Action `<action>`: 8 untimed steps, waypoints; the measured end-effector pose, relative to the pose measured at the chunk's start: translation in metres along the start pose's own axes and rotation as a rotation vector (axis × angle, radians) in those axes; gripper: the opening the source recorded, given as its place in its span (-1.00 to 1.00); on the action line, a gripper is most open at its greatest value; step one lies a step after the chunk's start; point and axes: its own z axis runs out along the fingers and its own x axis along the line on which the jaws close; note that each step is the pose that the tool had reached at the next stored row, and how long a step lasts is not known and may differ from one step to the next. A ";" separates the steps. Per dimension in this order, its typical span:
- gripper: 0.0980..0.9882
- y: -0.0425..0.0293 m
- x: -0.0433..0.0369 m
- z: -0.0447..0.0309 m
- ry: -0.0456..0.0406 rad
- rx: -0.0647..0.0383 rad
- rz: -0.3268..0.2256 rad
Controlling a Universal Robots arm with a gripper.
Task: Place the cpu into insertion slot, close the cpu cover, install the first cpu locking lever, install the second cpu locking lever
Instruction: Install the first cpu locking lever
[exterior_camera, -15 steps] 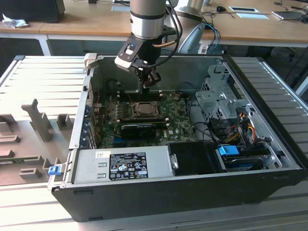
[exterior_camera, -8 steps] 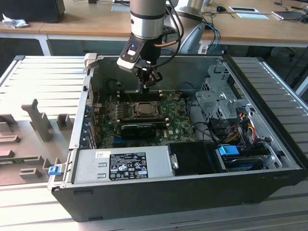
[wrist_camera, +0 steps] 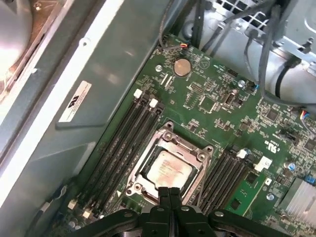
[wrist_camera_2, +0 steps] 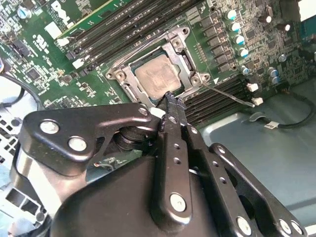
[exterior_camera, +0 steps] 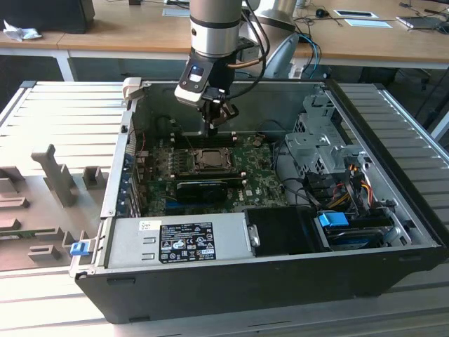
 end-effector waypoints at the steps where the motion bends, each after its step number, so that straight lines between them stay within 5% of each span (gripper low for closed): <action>1: -0.98 0.0000 0.0000 0.0000 0.0003 0.000 -0.013; 8: -0.98 0.0000 0.0000 0.0001 0.0023 0.001 -0.144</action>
